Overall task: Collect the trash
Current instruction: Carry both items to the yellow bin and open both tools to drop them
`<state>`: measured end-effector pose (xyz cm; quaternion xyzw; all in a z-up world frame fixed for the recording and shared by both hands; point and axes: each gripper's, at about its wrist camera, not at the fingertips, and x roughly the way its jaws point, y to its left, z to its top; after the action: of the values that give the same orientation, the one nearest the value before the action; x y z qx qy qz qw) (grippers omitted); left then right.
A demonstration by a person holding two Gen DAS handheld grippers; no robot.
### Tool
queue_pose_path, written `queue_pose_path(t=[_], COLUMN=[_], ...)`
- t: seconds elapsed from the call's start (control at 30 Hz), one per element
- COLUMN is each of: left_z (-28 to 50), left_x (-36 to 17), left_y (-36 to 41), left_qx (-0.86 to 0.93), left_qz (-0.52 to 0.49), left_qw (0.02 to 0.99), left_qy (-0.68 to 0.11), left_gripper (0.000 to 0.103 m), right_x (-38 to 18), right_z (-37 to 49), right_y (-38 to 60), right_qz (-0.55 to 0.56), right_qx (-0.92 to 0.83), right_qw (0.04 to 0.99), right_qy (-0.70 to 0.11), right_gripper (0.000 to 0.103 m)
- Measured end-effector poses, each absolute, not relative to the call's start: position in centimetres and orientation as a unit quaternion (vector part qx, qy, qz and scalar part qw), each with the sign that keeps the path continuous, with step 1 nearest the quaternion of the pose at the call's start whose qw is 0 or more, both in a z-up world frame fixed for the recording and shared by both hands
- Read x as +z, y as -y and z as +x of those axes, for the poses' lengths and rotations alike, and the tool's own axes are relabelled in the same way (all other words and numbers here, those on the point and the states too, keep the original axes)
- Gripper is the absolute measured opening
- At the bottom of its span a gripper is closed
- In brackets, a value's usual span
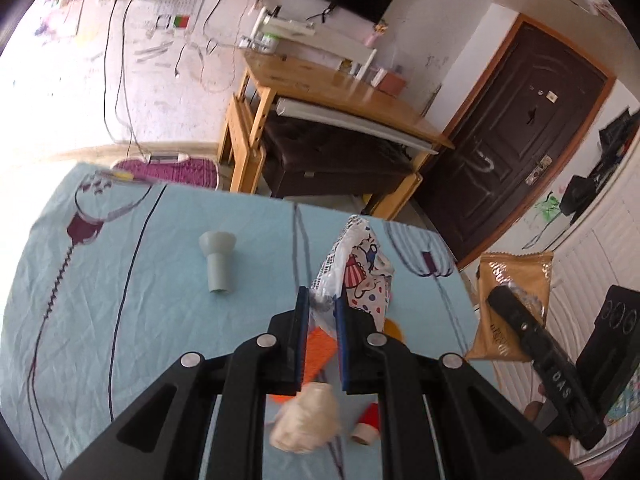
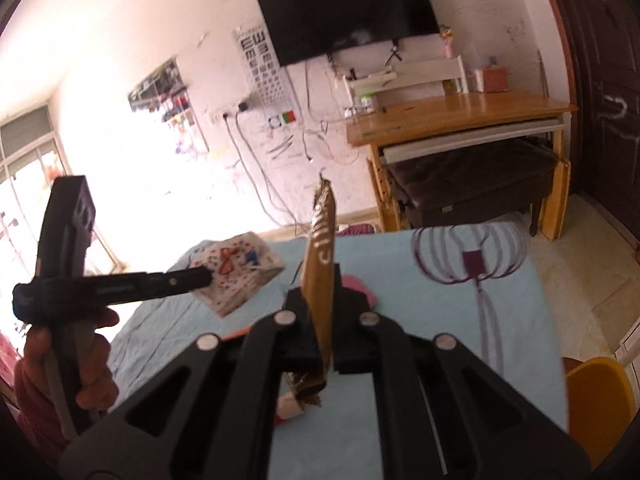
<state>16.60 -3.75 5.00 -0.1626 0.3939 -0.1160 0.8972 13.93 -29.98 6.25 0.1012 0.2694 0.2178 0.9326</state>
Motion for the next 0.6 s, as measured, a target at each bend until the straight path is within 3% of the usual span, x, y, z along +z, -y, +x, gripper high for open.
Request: queue_pose_path(t=[0.23, 0.6], left_z=[15.7, 16.5], left_x=[7.9, 6.2], left_y=[10.6, 25.3], left_qx=[-0.167, -0.262], left_qz=[-0.123, -0.055], left_qw=[0.901, 0.860], left_qy=[-0.381, -0.435], left_gripper=[0.008, 0.008], right_x=[7.2, 5.9], right_z=[13.7, 11.5], right_y=[37.6, 50.3], right_qz=[0.129, 0.090], right_qx=[0.136, -0.067], right_qw=[0.951, 0.954], right_qy=[-0.245, -0.276], right_gripper=[0.002, 0.002])
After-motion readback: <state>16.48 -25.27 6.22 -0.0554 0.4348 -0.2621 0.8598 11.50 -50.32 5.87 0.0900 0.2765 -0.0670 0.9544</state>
